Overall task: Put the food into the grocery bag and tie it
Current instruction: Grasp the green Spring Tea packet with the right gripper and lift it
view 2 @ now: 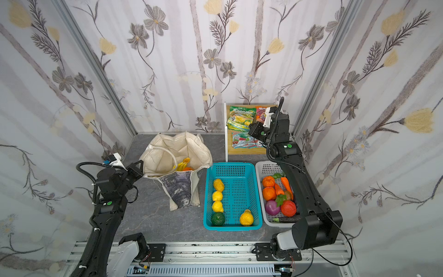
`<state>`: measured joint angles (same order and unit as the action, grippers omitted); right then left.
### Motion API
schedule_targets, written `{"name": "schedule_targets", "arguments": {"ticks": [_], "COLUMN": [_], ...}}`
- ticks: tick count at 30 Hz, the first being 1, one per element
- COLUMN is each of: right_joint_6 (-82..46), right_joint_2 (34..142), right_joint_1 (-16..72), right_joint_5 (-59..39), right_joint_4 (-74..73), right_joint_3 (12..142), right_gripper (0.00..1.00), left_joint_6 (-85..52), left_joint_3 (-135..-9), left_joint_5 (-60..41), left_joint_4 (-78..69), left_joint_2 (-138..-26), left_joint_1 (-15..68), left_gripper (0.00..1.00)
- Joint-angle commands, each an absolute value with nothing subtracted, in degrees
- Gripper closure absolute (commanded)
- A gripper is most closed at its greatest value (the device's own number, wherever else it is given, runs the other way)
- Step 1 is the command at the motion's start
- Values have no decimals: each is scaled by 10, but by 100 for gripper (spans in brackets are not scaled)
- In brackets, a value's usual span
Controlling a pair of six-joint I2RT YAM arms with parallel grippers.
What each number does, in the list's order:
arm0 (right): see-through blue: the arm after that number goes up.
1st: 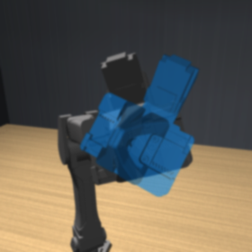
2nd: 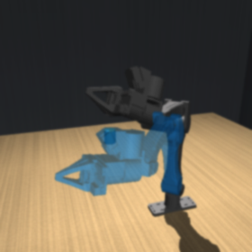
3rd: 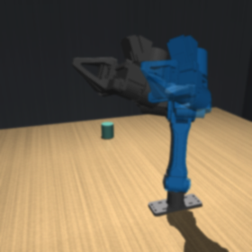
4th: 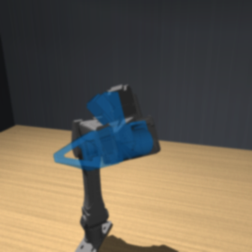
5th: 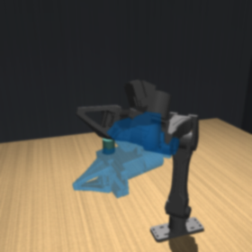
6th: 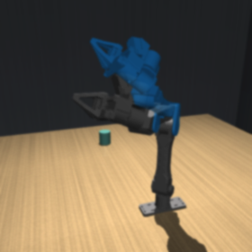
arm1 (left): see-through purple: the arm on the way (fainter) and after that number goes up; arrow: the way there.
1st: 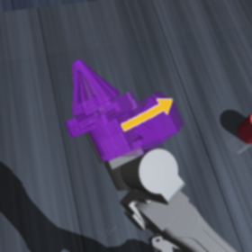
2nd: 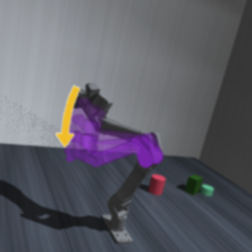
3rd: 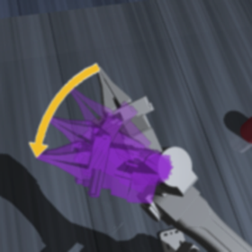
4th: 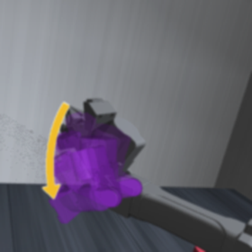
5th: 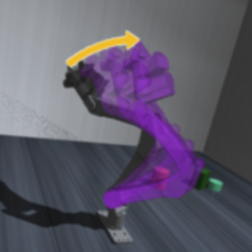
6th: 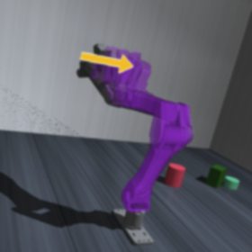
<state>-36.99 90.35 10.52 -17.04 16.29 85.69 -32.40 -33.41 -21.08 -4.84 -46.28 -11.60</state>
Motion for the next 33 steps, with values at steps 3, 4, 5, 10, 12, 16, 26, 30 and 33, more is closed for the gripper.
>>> {"name": "schedule_targets", "arguments": {"ticks": [3,4,5,10,12,16,26,30,33], "right_joint_6": [-373,-374,-373,-375,-376,-375,-373,-372,-359], "right_joint_2": [895,893,891,890,888,875,832,822,807], "right_joint_1": [107,107,108,111,116,128,158,175,199], "right_joint_5": [-188,-187,-187,-197,-197,-193,-158,-148,-107], "right_joint_4": [153,154,154,159,159,153,145,156,174], "right_joint_3": [878,883,888,911,916,925,925,928,927], "right_gripper": [100,100,100,100,100,100,100,100,100], "left_joint_6": [-330,-330,-330,-330,-330,-331,-333,-332,-332], "left_joint_3": [-336,-336,-335,-335,-336,-336,-336,-337,-336], "left_joint_5": [-216,-216,-216,-215,-216,-215,-219,-219,-219], "left_joint_4": [-63,-63,-63,-63,-63,-63,-63,-63,-63], "left_joint_2": [-463,-463,-464,-464,-464,-464,-465,-466,-466], "left_joint_1": [-117,-117,-117,-117,-117,-117,-118,-118,-117], "left_gripper": [100,100,100,100,100,100,100,100,100]}}
